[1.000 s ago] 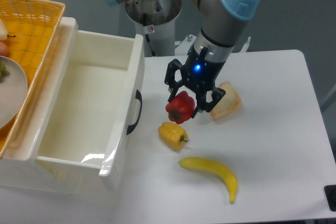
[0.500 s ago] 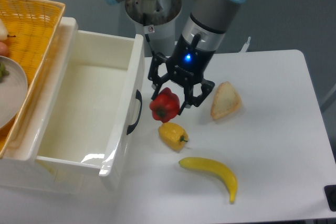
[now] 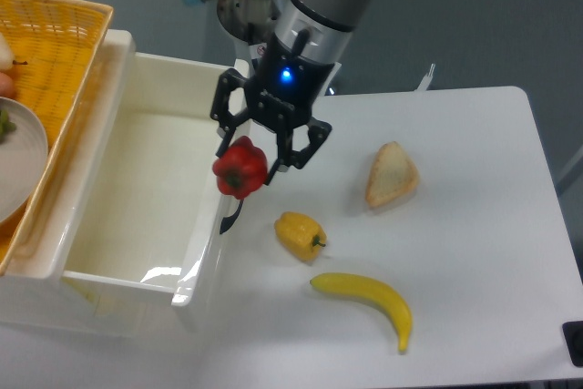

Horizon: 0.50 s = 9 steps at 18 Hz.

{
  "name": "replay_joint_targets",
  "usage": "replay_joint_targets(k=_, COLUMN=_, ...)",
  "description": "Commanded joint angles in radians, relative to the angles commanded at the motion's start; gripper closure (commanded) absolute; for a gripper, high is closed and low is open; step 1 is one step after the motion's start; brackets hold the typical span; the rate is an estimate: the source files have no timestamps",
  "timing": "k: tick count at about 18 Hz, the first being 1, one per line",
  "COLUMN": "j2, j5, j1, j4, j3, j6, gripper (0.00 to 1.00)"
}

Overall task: Place the red pepper in the upper white drawer
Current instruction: 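Carry the red pepper over the open white drawer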

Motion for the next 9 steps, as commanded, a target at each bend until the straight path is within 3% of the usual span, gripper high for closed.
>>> replay_joint_targets(k=9, j2=0.044, j5=0.046, j1=-0.083, j4=-0.044, j3=-0.095, j6=0.002, gripper=0.6)
